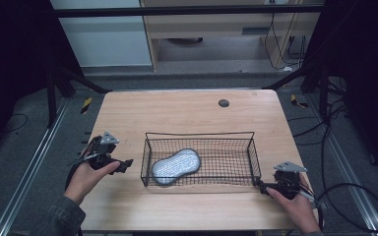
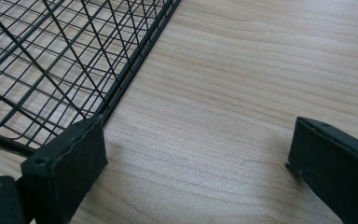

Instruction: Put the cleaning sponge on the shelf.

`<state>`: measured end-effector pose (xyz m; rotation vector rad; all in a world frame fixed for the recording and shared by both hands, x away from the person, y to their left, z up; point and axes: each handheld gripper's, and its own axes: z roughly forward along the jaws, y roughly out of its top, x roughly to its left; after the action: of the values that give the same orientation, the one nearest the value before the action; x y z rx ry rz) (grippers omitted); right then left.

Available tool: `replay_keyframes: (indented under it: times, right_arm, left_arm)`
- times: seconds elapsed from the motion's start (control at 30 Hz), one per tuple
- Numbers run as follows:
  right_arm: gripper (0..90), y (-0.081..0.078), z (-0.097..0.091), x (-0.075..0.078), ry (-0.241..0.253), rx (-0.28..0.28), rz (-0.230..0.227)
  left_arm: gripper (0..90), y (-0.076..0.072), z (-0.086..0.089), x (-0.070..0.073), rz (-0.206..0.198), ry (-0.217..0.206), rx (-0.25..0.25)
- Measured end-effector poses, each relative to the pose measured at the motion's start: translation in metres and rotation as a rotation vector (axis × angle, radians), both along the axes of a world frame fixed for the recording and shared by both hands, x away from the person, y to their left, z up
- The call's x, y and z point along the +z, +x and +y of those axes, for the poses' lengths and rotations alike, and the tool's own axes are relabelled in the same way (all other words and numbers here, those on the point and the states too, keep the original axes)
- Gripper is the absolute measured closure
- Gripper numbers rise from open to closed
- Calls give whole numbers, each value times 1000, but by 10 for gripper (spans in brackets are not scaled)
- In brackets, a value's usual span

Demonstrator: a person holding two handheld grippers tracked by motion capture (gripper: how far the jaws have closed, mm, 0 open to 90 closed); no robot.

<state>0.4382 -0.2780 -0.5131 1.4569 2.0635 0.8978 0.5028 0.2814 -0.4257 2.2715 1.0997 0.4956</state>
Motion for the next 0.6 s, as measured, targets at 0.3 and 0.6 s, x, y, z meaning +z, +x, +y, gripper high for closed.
replay_keyframes:
  times: [0.3,0.6]
  right_arm:
    - [44,0,0,0,-4,1,-3]
    - [44,0,0,0,-4,2,-3]
  left_arm:
    - [42,6,0,-16,15,15,18]
    - [41,10,0,-32,40,28,27]
